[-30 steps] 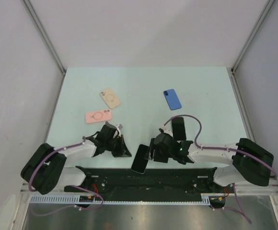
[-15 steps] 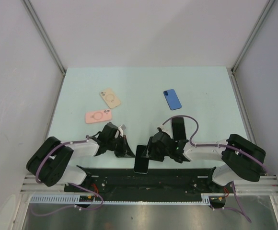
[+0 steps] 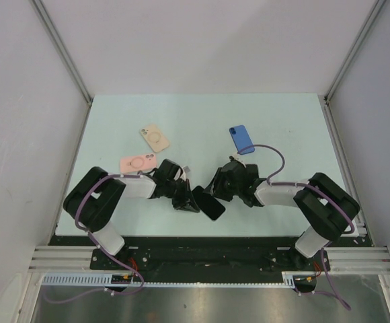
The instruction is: Put the phone into the phone case
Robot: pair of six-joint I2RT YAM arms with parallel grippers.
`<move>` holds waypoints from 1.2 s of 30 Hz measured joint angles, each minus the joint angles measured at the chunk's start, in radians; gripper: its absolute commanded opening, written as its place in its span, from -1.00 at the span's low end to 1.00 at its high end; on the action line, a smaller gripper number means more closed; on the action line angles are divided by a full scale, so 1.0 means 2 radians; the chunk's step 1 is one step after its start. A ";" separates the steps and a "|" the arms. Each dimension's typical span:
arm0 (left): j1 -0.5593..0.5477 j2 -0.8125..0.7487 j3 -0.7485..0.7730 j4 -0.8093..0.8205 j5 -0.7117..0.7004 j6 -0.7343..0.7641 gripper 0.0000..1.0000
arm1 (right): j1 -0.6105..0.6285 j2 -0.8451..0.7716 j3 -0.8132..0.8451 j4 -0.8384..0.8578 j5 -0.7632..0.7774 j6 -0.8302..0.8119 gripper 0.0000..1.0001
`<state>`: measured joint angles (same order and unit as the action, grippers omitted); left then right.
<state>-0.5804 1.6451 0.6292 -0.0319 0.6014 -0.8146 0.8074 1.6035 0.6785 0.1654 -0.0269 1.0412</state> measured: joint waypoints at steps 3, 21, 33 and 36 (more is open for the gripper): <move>-0.002 0.013 0.025 -0.014 -0.013 0.008 -1.00 | -0.025 0.010 0.008 0.004 -0.023 -0.019 0.10; 0.003 -0.009 0.024 0.007 -0.094 0.023 -1.00 | -0.099 0.015 0.010 -0.010 -0.224 -0.227 0.23; 0.017 -0.009 -0.033 0.106 -0.045 -0.017 -1.00 | -0.114 0.057 -0.011 0.106 -0.293 -0.154 0.23; 0.014 -0.007 -0.039 0.121 -0.040 -0.022 -1.00 | -0.112 0.072 -0.022 0.150 -0.313 -0.121 0.21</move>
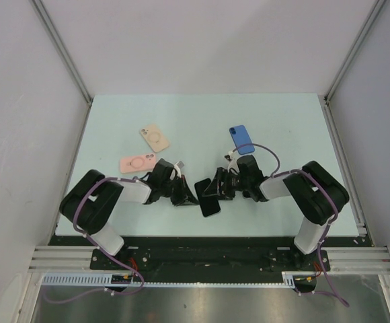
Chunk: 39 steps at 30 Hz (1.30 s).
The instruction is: Put the phone into the phone case
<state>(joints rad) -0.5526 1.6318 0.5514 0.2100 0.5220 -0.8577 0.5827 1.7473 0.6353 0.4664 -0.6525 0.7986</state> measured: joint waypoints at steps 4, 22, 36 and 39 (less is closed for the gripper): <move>-0.004 0.005 -0.001 0.010 0.005 -0.002 -1.00 | 0.004 0.013 -0.008 0.037 -0.024 0.034 0.17; -0.008 -0.085 0.017 -0.127 -0.107 0.031 0.35 | -0.001 -0.047 -0.031 -0.053 0.027 0.004 -1.00; 0.295 -0.128 0.254 -0.317 -0.230 0.172 0.62 | -0.002 -0.186 -0.035 -0.127 0.033 -0.034 -1.00; 0.330 -0.059 0.314 -0.328 -0.235 0.195 0.67 | -0.001 -0.218 -0.035 -0.146 0.035 -0.043 -1.00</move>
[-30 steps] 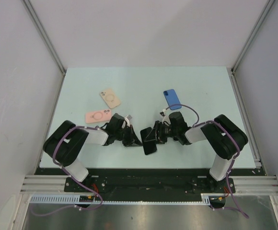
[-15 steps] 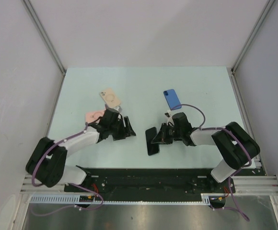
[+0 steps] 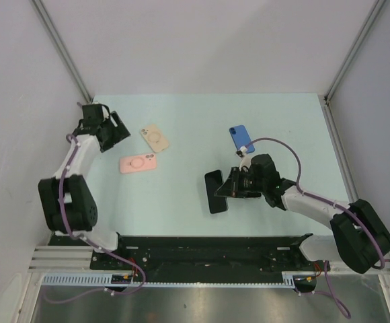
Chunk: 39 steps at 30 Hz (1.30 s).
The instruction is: Put the phone into the phone case
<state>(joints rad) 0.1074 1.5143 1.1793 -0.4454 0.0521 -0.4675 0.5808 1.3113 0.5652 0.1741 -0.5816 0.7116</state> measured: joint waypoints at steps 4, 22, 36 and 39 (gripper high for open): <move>0.004 0.103 0.072 -0.027 -0.019 0.040 0.70 | 0.000 -0.029 0.000 -0.021 0.005 -0.009 -1.00; 0.006 0.261 0.134 -0.029 0.050 0.143 0.47 | -0.002 -0.055 0.000 -0.059 0.014 -0.030 -1.00; -0.026 0.127 -0.049 -0.048 0.155 0.135 0.50 | -0.008 -0.055 -0.001 -0.059 0.014 -0.029 -1.00; -0.073 0.092 -0.084 -0.058 0.152 0.132 0.64 | -0.010 -0.055 -0.001 -0.059 0.014 -0.029 -1.00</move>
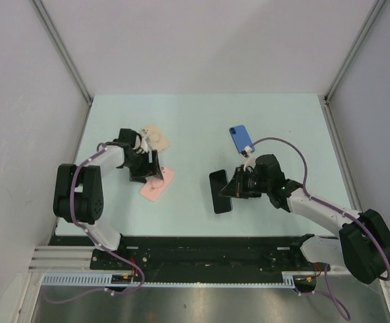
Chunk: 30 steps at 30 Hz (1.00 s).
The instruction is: Put the phone into the phone case
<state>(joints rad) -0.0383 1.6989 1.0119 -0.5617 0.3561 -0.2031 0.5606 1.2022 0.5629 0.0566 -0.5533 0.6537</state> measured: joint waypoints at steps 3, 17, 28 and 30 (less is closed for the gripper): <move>-0.048 -0.018 -0.007 -0.016 -0.021 0.001 0.75 | -0.001 0.000 0.000 0.000 0.000 0.000 -1.00; -0.172 0.001 0.002 -0.046 -0.187 0.016 0.90 | -0.009 -0.020 -0.005 -0.017 0.006 -0.006 -1.00; -0.192 0.000 0.002 -0.041 -0.209 0.025 -0.04 | -0.012 -0.020 -0.018 -0.015 0.006 -0.004 -1.00; -0.196 -0.002 0.002 -0.039 -0.209 0.027 -0.04 | -0.014 -0.020 -0.018 -0.015 0.004 -0.004 -1.00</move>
<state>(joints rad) -0.4309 1.6939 1.0157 -0.6392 -0.0628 -0.1490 0.5316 1.1629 0.5270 0.0269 -0.5457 0.6464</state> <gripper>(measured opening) 0.573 0.101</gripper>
